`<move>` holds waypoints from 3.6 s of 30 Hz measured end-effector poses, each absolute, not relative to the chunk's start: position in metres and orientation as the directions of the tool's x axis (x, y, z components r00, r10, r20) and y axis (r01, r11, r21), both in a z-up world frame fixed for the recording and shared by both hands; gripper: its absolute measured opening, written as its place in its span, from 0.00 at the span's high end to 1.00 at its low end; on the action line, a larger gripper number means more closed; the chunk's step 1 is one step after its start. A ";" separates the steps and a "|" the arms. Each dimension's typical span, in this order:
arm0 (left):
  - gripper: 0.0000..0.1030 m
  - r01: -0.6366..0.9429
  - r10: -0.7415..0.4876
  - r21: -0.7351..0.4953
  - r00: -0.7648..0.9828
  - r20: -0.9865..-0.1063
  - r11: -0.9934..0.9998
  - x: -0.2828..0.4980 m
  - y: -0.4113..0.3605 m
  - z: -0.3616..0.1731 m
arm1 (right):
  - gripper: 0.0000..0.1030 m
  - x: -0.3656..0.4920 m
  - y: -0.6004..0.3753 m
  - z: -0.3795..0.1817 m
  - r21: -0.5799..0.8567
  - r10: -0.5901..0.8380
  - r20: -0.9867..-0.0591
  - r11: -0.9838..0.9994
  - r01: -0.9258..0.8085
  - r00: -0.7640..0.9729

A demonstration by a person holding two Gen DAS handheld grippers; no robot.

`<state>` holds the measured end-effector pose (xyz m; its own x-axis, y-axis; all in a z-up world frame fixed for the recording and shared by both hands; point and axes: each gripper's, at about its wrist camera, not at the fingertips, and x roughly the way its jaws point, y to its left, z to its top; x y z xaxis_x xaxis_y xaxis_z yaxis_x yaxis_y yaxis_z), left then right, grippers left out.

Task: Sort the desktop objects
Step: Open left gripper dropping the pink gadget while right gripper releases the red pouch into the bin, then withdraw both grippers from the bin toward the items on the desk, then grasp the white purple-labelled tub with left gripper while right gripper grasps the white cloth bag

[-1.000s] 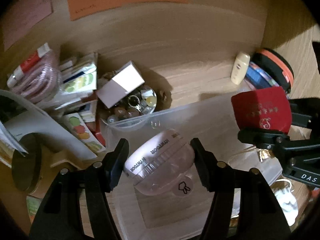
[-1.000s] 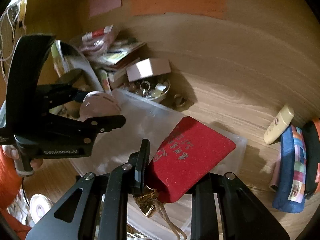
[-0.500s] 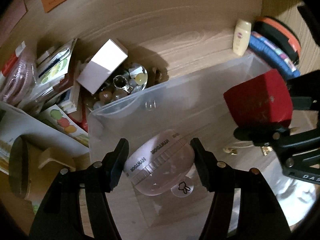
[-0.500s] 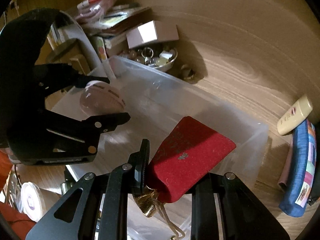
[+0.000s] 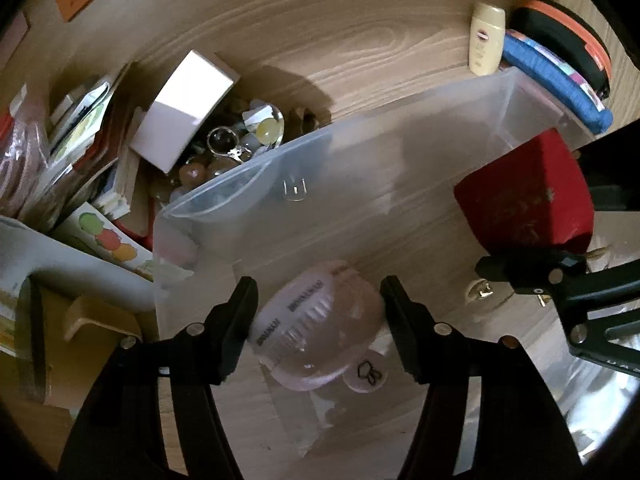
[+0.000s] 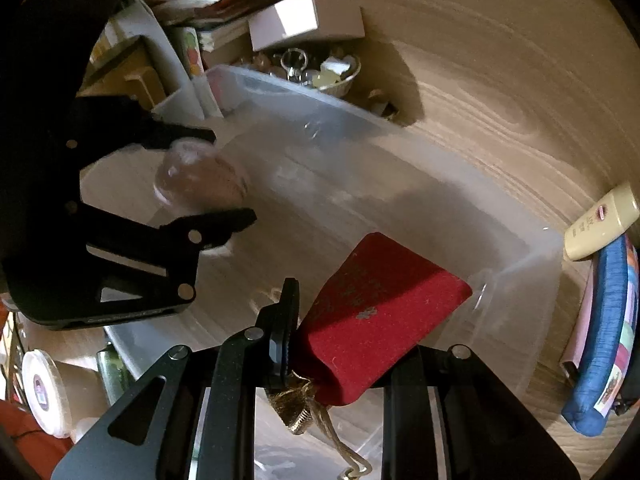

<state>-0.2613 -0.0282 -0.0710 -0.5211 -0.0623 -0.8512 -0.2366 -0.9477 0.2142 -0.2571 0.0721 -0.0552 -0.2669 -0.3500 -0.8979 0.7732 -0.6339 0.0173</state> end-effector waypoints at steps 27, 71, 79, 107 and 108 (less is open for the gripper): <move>0.14 -0.189 -0.090 0.249 -0.596 -0.798 -0.950 -0.232 -0.001 -0.020 | 0.31 -0.207 0.093 -0.011 -0.159 -0.320 -0.827 -0.656 0.738 -0.462; 0.05 -0.022 -0.072 0.157 -0.820 -0.568 -0.987 -0.028 -0.034 0.055 | 0.13 -0.064 0.170 0.050 -0.186 -0.406 -0.589 -0.773 0.606 -0.699; 0.04 -0.041 -0.003 0.061 -0.806 -0.593 -0.997 -0.008 -0.039 0.028 | 0.13 -0.043 0.175 0.023 -0.163 -0.407 -0.586 -0.787 0.594 -0.701; 0.04 -0.067 0.175 -0.174 -0.652 -0.738 -0.982 -0.017 -0.028 -0.071 | 0.14 -0.085 0.172 -0.065 0.061 -0.428 -0.738 -0.812 0.581 -0.521; 0.04 -0.065 0.170 -0.169 -0.654 -0.737 -0.983 -0.018 -0.028 -0.072 | 0.15 -0.088 0.171 -0.066 0.066 -0.427 -0.743 -0.813 0.578 -0.516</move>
